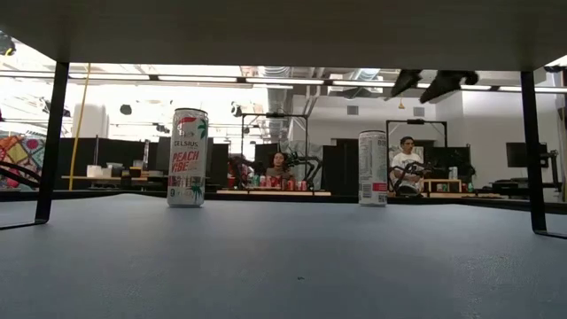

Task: Place canned beverage on shelf
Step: Put the right white pink soda can on the shelf aligned with the other white pink soda can

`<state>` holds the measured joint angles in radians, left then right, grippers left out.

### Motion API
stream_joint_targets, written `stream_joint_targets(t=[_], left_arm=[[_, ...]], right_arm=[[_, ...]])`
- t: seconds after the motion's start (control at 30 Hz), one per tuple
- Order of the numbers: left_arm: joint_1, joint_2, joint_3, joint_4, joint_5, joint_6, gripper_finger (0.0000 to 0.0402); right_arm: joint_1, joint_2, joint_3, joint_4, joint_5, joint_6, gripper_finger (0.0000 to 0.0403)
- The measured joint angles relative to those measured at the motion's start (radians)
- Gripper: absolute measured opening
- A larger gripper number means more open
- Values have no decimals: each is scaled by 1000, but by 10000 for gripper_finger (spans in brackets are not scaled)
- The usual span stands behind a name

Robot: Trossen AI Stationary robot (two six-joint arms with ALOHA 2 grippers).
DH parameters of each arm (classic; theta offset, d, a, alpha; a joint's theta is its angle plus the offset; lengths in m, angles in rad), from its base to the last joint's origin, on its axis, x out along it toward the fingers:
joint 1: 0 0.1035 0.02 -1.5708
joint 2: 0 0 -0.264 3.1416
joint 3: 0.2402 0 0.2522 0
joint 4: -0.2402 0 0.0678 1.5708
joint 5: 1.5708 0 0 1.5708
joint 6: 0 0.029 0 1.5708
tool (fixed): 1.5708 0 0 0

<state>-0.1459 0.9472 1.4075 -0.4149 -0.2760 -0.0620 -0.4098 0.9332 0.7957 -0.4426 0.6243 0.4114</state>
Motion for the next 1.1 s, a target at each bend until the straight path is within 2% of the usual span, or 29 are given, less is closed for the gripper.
stream_joint_targets(t=[0.13,0.37,0.6,0.83,1.1], left_arm=[[0,6,0,-5,-1,-4,325],[0,7,0,-53,-1,-13,325],[0,7,0,-85,-1,-14,325],[0,7,0,-114,-1,-14,325],[0,7,0,-118,-1,-14,325]], right_arm=[[-57,131,79,-25,-84,-1,356],[-72,349,243,-57,-177,-47,356],[-96,489,398,-208,-182,-29,356],[-98,583,432,-277,-208,11,356],[-106,656,432,-270,-224,33,352]])
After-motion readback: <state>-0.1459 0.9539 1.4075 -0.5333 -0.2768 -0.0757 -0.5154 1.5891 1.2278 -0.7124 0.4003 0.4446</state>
